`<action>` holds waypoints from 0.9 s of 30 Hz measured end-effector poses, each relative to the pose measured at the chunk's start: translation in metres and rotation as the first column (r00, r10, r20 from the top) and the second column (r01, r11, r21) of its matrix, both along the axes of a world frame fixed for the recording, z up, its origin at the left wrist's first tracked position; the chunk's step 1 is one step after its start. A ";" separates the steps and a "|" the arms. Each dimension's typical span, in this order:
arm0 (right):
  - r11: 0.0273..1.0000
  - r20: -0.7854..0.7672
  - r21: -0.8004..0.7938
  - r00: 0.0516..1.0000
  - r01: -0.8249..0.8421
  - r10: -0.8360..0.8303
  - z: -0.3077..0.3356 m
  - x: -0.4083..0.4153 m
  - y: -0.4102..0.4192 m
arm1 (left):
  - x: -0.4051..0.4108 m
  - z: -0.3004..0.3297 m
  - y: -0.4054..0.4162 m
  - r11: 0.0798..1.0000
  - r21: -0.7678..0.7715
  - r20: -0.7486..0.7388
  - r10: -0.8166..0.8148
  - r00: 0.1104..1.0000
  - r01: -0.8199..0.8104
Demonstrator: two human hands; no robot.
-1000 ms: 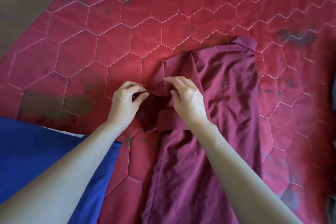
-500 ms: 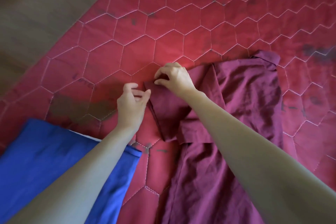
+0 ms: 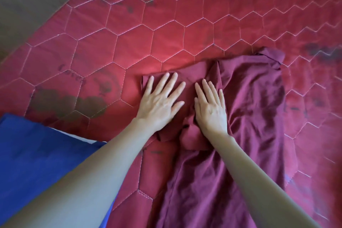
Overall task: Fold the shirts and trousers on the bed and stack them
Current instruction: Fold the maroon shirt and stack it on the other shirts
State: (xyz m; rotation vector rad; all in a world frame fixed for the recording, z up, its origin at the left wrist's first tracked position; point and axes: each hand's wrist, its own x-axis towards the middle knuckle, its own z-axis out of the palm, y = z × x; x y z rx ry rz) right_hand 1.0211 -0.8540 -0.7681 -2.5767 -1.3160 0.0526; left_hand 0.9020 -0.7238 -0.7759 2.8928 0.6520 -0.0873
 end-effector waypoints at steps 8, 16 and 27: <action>1.000 -0.058 -0.012 0.998 -0.008 0.007 0.006 0.000 0.001 | -0.036 0.006 0.015 0.947 0.015 -0.095 0.321 0.942 -0.321; 0.916 -0.301 0.259 0.927 0.306 -0.224 0.040 -0.009 -0.055 | -0.033 0.053 -0.040 0.974 -0.159 0.248 -0.115 0.962 0.158; 0.827 -0.466 0.018 0.736 0.562 -0.490 0.052 -0.028 -0.091 | -0.037 0.046 -0.084 0.982 -0.094 0.387 -0.114 0.915 0.162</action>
